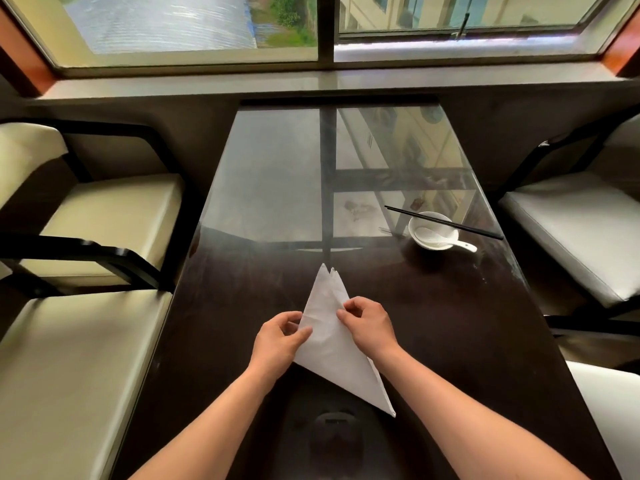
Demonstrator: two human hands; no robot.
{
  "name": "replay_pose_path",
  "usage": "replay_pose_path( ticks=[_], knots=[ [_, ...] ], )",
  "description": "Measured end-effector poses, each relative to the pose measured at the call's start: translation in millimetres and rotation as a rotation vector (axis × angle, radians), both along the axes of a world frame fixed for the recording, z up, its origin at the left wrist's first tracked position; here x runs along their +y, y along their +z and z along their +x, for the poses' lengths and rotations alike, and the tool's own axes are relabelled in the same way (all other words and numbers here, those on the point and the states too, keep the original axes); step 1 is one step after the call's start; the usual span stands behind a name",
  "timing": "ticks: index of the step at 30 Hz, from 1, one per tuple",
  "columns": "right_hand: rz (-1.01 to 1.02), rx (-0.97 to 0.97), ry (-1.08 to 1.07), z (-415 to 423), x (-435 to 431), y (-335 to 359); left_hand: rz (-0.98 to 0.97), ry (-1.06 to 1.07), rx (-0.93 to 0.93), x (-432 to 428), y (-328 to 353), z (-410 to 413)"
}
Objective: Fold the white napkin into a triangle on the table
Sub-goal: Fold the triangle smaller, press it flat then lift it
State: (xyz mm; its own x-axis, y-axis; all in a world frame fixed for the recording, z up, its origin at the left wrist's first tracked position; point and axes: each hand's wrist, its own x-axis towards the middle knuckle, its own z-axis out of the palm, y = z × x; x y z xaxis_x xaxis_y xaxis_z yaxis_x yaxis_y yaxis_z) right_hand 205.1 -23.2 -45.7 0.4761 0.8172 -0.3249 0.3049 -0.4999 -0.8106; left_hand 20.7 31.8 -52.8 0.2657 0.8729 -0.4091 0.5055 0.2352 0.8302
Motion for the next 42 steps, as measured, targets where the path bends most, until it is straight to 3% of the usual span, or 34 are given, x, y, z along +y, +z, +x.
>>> replay_pose_path(
  ticks=[6,15,24,29,36,42],
  knots=[
    [-0.063,0.007,-0.12,9,8,-16,0.044,0.011,0.159,-7,-13,-15],
    [-0.138,-0.033,-0.193,9,26,-26,0.076,0.062,0.155,-7,-14,-6],
    [-0.254,-0.3,-0.028,13,35,-28,0.04,0.139,0.138,-7,-15,1],
    [-0.213,-0.395,0.022,20,56,-27,0.036,0.163,0.13,-8,-16,3],
    [-0.152,-0.368,0.104,30,84,-33,0.047,0.138,0.15,-7,-15,6],
    [-0.106,-0.244,0.04,34,93,-37,0.087,0.128,0.171,-7,-16,7]
  ],
)
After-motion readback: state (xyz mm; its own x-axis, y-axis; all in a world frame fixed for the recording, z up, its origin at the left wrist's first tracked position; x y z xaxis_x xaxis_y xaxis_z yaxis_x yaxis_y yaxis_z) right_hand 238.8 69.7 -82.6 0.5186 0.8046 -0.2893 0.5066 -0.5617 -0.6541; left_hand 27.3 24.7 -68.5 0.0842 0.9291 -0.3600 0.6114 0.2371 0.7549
